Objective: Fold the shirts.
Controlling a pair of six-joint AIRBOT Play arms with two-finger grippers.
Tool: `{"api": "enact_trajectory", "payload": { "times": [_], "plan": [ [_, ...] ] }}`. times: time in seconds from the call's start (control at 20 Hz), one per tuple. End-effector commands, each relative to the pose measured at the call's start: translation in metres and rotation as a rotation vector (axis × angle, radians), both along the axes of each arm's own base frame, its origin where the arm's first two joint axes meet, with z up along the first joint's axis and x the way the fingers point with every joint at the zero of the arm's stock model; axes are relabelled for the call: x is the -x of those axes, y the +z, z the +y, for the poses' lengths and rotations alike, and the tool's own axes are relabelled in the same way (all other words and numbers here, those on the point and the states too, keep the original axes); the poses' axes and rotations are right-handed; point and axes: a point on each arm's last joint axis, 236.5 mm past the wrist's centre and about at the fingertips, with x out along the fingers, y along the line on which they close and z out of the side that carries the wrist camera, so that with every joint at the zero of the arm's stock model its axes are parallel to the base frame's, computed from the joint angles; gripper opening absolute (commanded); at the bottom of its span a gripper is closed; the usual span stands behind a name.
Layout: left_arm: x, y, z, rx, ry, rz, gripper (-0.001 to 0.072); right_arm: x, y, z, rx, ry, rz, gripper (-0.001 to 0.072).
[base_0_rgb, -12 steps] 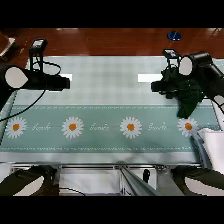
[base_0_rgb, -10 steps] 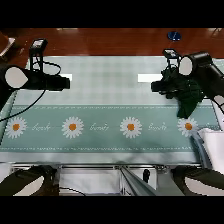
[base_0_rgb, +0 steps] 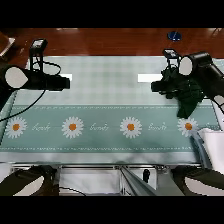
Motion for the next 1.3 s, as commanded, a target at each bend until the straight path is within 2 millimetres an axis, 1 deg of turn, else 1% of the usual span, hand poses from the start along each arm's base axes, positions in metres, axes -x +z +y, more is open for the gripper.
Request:
{"api": "enact_trajectory", "payload": {
  "times": [0.0, 0.1, 0.2, 0.25, 0.3, 0.35, 0.4, 0.45, 0.5, 0.55, 0.6, 0.65, 0.7, 0.75, 0.8, 0.85, 0.95, 1.05, 1.2, 1.25],
  "plan": [
    [-0.023, 0.014, -0.003, 0.025, 0.014, -0.109, 0.0017, -0.002, 0.001, 0.001, -0.003, 0.001, -0.010, 0.0021],
    [-0.040, 0.025, -0.005, 0.044, 0.024, -0.191, 0.0017, -0.008, 0.002, 0.002, -0.009, 0.002, -0.035, 0.0021],
    [-0.054, 0.037, -0.007, 0.062, 0.034, -0.267, 0.0018, -0.028, 0.009, 0.006, -0.022, 0.009, -0.124, 0.0021],
    [-0.060, 0.043, -0.008, 0.071, 0.038, -0.302, 0.0017, -0.038, 0.014, 0.002, -0.003, 0.016, -0.170, 0.0023],
    [-0.064, 0.047, -0.008, 0.076, 0.041, -0.324, 0.0017, -0.048, 0.019, -0.010, 0.053, 0.026, -0.219, 0.0029],
    [-0.065, 0.049, -0.008, 0.078, 0.042, -0.334, 0.0018, -0.060, 0.026, -0.030, 0.136, 0.011, -0.272, 0.0156],
    [-0.068, 0.050, -0.008, 0.080, 0.044, -0.345, 0.0018, -0.070, 0.034, -0.052, 0.205, -0.040, -0.322, 0.0369],
    [-0.069, 0.049, -0.008, 0.081, 0.044, -0.348, 0.0026, -0.079, 0.043, -0.077, 0.273, -0.085, -0.371, 0.0420],
    [-0.072, 0.048, -0.009, 0.081, 0.046, -0.351, 0.0137, -0.088, 0.052, -0.103, 0.331, -0.134, -0.416, 0.0420],
    [-0.075, 0.043, -0.009, 0.079, 0.047, -0.347, 0.0422, -0.094, 0.057, -0.127, 0.346, -0.194, -0.448, 0.0420],
    [-0.079, 0.035, -0.009, 0.076, 0.048, -0.336, 0.0506, -0.099, 0.058, -0.151, 0.323, -0.279, -0.475, 0.0420],
    [-0.081, 0.024, -0.010, 0.070, 0.048, -0.316, 0.0506, -0.100, 0.055, -0.175, 0.288, -0.376, -0.488, 0.0419],
    [-0.082, 0.011, -0.010, 0.063, 0.048, -0.286, 0.0505, -0.099, 0.047, -0.199, 0.246, -0.477, -0.483, 0.0419],
    [-0.082, -0.002, -0.011, 0.055, 0.046, -0.252, 0.0505, -0.095, 0.032, -0.220, 0.205, -0.556, -0.453, 0.0419],
    [-0.081, -0.014, -0.011, 0.048, 0.044, -0.218, 0.0505, -0.089, 0.015, -0.235, 0.165, -0.620, -0.409, 0.0418],
    [-0.079, -0.026, -0.012, 0.043, 0.043, -0.184, 0.0505, -0.084, -0.005, -0.246, 0.120, -0.661, -0.358, 0.0418],
    [-0.076, -0.044, -0.011, 0.030, 0.040, -0.131, 0.0505, -0.076, -0.040, -0.259, 0.041, -0.710, -0.273, 0.0418],
    [-0.073, -0.055, -0.011, 0.022, 0.039, -0.096, 0.0505, -0.072, -0.070, -0.260, -0.032, -0.742, -0.208, 0.0418],
    [-0.070, -0.058, -0.011, 0.018, 0.037, -0.079, 0.0505, -0.066, -0.104, -0.248, -0.081, -0.715, -0.111, 0.0417],
    [-0.069, -0.059, -0.011, 0.016, 0.036, -0.073, 0.0505, -0.063, -0.112, -0.241, -0.102, -0.709, -0.078, 0.0402]
  ]
}}
